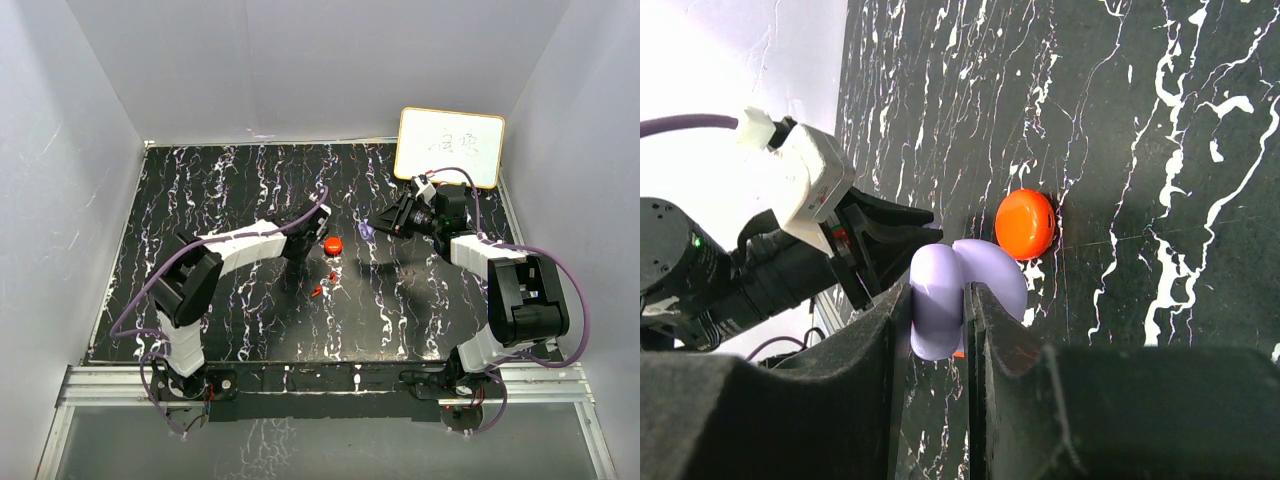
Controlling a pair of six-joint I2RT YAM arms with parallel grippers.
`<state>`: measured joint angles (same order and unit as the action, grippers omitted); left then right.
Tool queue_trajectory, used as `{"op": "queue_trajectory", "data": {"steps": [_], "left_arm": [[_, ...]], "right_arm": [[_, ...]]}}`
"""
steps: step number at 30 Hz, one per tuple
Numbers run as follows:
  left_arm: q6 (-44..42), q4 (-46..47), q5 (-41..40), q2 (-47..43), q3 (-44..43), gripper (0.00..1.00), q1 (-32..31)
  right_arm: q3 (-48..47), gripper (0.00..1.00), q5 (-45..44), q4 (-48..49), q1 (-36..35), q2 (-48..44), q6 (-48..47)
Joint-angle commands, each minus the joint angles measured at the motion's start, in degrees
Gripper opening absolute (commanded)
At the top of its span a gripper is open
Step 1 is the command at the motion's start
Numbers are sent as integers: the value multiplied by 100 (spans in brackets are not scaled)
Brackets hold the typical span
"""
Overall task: Insert the wireless bluetooth earbuds into the charging case
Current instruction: Adjust the earbud at the center of the board.
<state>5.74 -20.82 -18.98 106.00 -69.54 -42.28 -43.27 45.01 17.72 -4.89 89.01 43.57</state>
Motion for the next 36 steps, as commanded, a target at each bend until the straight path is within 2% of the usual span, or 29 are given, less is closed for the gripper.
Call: {"op": "queue_trajectory", "data": {"steps": [1,16,19,24,32,36], "left_arm": [[-174,-794,241,176,-452,9,111],[-344,-1519,490,727,-1076,11,308],[-327,-1641,454,797,-1207,24,326],[-290,-1636,362,809,-1264,36,335],[-129,-1546,15,620,-1242,39,335],[117,-1239,-274,232,-966,46,343]], "right_arm": [[-15,0,68,172,-23,-90,-77],[9,0,95,193,-17,-36,-107],[11,0,95,196,-18,-26,-112],[11,0,95,200,-19,-32,-113],[20,0,95,198,-19,-16,-109],[20,0,95,202,-20,-29,-118]]}}
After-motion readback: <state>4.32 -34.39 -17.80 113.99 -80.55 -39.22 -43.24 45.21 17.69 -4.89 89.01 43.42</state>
